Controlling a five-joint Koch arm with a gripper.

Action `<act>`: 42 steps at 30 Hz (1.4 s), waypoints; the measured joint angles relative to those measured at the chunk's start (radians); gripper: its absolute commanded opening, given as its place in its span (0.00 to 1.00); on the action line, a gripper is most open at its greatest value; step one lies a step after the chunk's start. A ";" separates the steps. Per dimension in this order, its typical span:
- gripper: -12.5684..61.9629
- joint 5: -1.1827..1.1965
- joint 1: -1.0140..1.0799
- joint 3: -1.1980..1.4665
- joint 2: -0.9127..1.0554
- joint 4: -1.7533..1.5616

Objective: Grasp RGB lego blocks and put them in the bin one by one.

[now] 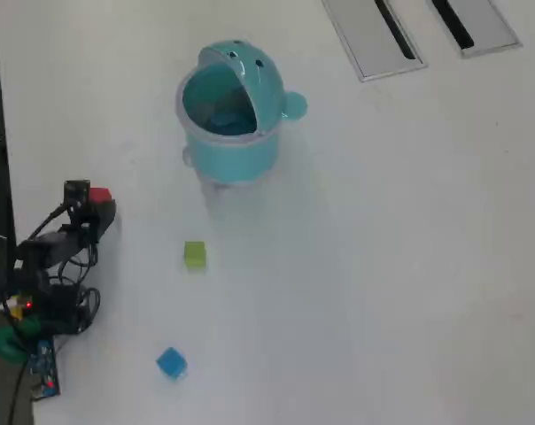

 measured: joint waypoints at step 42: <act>0.30 0.003 -0.015 -0.021 0.060 -0.141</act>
